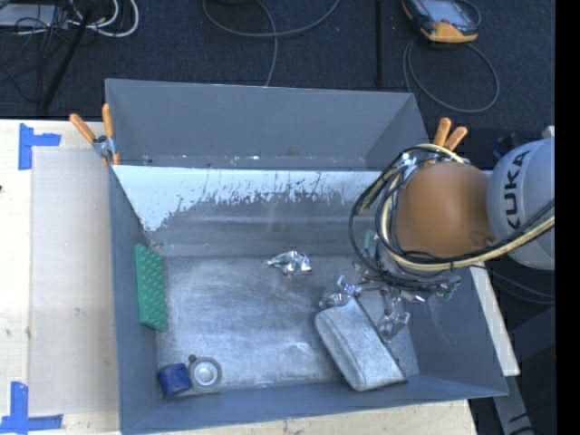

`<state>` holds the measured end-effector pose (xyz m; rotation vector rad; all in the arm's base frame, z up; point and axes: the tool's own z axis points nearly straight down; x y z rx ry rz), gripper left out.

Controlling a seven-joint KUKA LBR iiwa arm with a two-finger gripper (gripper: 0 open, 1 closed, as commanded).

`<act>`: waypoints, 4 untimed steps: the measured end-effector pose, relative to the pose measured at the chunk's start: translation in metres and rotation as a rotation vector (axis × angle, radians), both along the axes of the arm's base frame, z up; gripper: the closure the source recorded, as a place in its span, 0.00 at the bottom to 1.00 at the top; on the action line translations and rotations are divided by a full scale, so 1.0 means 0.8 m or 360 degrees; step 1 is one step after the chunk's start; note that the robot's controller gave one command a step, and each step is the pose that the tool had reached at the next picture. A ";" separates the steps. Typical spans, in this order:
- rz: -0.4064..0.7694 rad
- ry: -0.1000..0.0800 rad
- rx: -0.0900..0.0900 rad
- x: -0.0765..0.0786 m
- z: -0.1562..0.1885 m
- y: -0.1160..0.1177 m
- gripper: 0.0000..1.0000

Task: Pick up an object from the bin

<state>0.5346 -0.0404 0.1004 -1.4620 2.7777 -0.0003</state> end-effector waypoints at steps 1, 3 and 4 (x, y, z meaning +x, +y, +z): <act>0.0528 -0.0016 -0.0001 -0.032 0.005 0.046 0.00; 0.1335 -0.0038 -0.0012 -0.029 -0.030 0.090 0.00; 0.1324 -0.0042 -0.0009 -0.029 -0.030 0.090 1.00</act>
Offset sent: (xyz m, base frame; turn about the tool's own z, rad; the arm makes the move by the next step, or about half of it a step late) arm -0.0294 0.0353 0.0022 -0.3323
